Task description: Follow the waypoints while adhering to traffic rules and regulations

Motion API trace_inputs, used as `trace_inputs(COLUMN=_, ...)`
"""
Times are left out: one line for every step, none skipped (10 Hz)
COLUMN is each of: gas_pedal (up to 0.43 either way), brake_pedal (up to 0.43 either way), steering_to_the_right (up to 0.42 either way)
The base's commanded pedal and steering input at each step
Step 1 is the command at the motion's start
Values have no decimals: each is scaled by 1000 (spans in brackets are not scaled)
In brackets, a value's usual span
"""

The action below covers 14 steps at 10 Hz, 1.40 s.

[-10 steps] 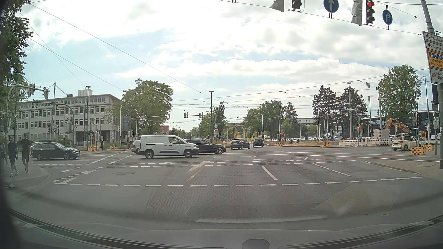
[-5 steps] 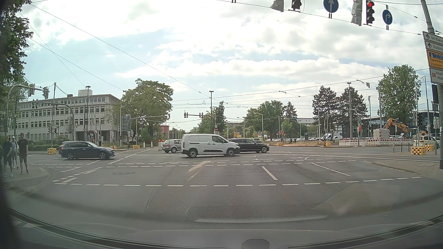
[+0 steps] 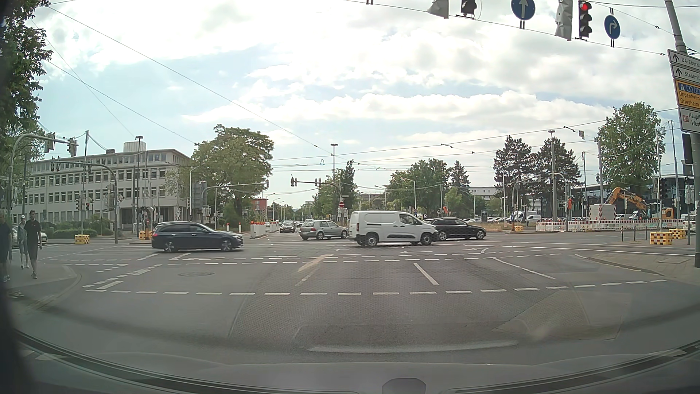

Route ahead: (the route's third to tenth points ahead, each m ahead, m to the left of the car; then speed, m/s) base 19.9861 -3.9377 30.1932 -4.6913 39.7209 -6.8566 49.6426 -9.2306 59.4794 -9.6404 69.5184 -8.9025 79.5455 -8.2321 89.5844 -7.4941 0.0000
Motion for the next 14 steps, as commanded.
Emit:
trace_inputs(gas_pedal=0, brake_pedal=268, steering_to_the_right=21)
trace_inputs(gas_pedal=0, brake_pedal=262, steering_to_the_right=21)
trace_inputs(gas_pedal=0, brake_pedal=268, steering_to_the_right=21)
trace_inputs(gas_pedal=0, brake_pedal=268, steering_to_the_right=21)
trace_inputs(gas_pedal=0, brake_pedal=268, steering_to_the_right=20)
trace_inputs(gas_pedal=0, brake_pedal=268, steering_to_the_right=21)
trace_inputs(gas_pedal=0, brake_pedal=268, steering_to_the_right=21)
trace_inputs(gas_pedal=0, brake_pedal=268, steering_to_the_right=20)
trace_inputs(gas_pedal=0, brake_pedal=268, steering_to_the_right=20)
trace_inputs(gas_pedal=0, brake_pedal=262, steering_to_the_right=20)
trace_inputs(gas_pedal=0, brake_pedal=268, steering_to_the_right=20)
trace_inputs(gas_pedal=0, brake_pedal=268, steering_to_the_right=20)
trace_inputs(gas_pedal=0, brake_pedal=268, steering_to_the_right=20)
trace_inputs(gas_pedal=0, brake_pedal=268, steering_to_the_right=20)
